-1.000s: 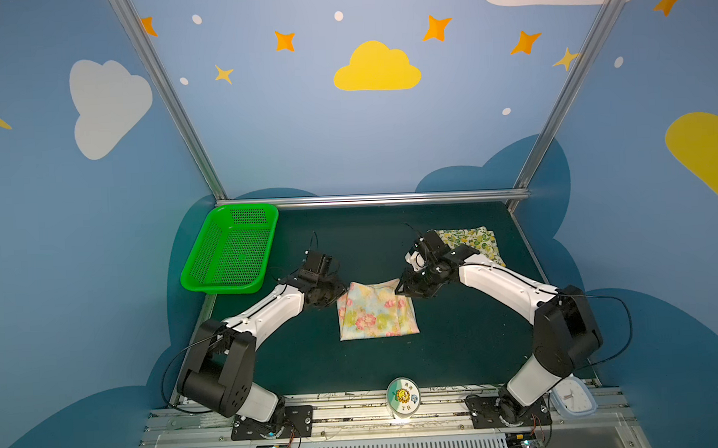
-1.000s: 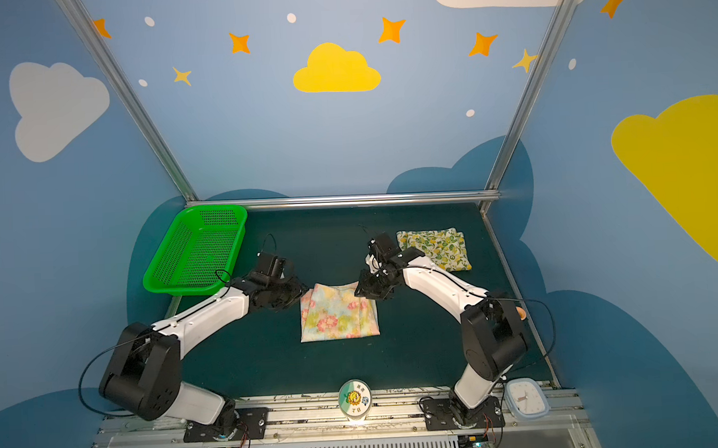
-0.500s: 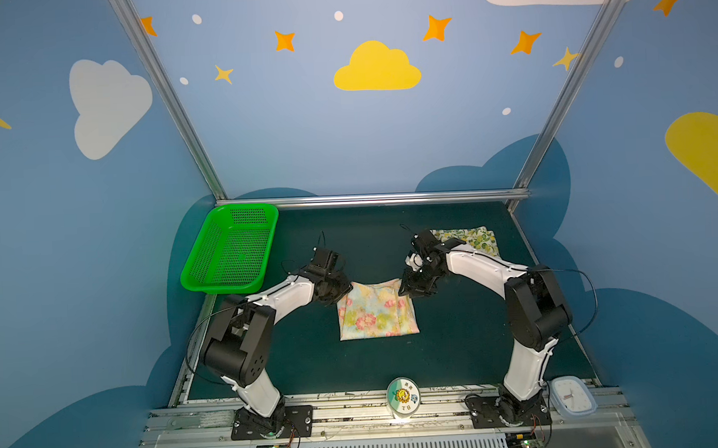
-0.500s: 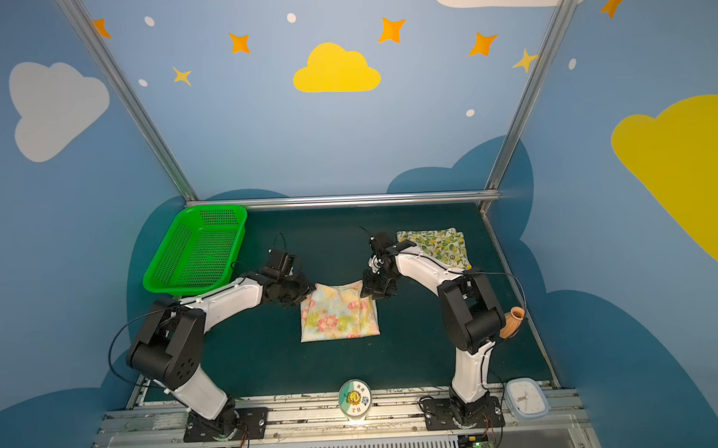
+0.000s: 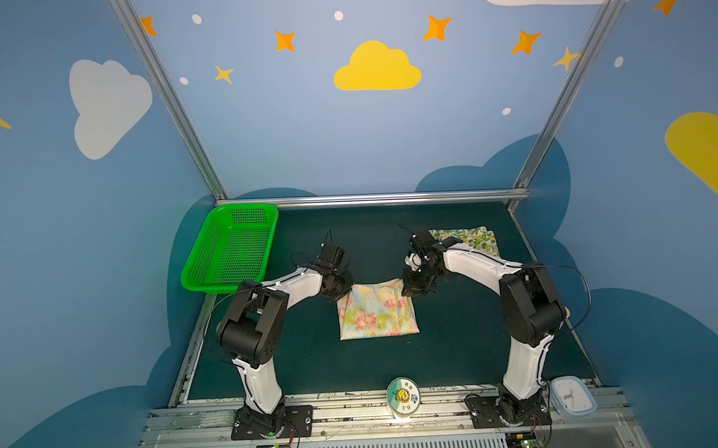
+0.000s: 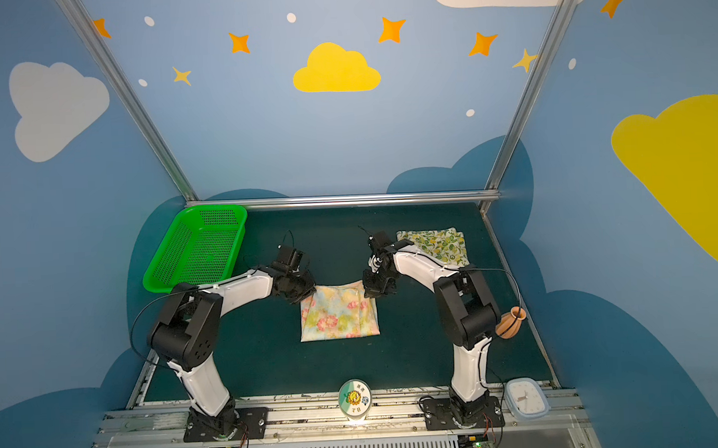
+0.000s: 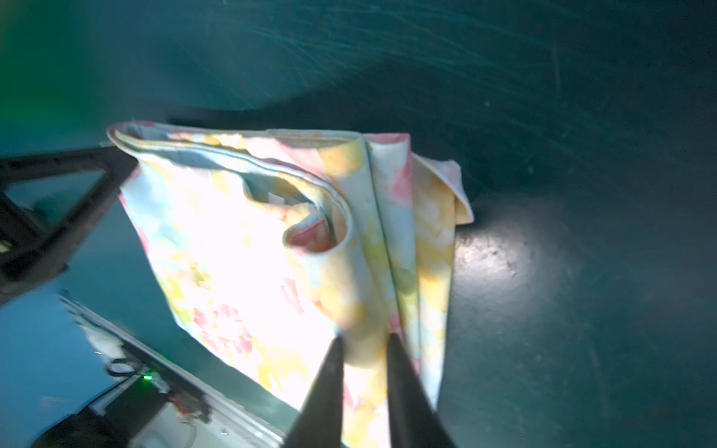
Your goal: Fold and stack the skirts
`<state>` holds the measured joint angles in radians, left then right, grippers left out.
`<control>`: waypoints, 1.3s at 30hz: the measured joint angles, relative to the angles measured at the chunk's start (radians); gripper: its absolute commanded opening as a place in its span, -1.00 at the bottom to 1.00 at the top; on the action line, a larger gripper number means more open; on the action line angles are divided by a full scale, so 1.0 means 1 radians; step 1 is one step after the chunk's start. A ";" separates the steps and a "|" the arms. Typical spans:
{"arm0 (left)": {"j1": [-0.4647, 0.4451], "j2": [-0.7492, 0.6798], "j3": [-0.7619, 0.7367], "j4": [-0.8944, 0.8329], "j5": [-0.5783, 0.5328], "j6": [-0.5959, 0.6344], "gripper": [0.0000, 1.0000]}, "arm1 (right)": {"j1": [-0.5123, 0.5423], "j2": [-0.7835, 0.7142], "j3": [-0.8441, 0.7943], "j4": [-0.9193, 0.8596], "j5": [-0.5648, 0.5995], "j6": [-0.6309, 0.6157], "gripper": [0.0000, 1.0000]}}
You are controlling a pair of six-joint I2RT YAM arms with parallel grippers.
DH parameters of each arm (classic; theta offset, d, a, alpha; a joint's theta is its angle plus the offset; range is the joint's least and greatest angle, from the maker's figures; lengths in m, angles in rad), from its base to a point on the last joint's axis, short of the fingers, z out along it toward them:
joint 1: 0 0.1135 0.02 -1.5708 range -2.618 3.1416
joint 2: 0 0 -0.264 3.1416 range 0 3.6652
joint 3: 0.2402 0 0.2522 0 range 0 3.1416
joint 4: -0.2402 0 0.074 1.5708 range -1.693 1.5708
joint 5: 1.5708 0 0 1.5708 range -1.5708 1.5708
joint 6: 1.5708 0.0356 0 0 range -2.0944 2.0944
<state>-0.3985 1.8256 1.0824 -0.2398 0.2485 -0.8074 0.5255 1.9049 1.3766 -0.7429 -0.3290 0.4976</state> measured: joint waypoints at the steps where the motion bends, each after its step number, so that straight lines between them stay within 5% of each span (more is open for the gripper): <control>1: 0.000 0.000 0.000 0.000 -0.002 0.000 -0.92 | 0.000 0.000 0.000 -0.002 0.006 0.000 -1.00; 14: 0.001 -0.222 -0.152 0.005 -0.071 -0.019 -0.92 | 0.000 -0.009 0.000 -0.007 0.021 -0.005 -1.00; 18: 0.003 -0.224 -0.168 0.003 -0.078 -0.020 -0.91 | 0.000 -0.011 0.000 -0.007 0.014 -0.011 -0.57; 22: 0.005 -0.220 -0.174 0.000 -0.083 -0.028 -0.46 | -0.010 -0.011 0.000 -0.004 -0.021 -0.017 -0.26; 25: 0.006 -0.227 -0.174 -0.009 -0.095 -0.034 -0.27 | -0.030 -0.014 -0.008 0.013 -0.065 -0.028 -0.18; 32: -0.011 -0.340 -0.148 -0.067 -0.124 -0.032 -0.29 | -0.099 -0.031 -0.100 0.082 -0.174 -0.069 -0.05; 39: -0.147 -0.270 -0.033 -0.068 -0.099 -0.040 -0.38 | -0.148 -0.034 -0.193 0.165 -0.264 -0.085 -0.03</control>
<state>-0.5453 1.5558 1.0496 -0.3077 0.1493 -0.8478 0.3775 1.8713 1.1839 -0.5781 -0.5926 0.4129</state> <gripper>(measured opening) 0.328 0.484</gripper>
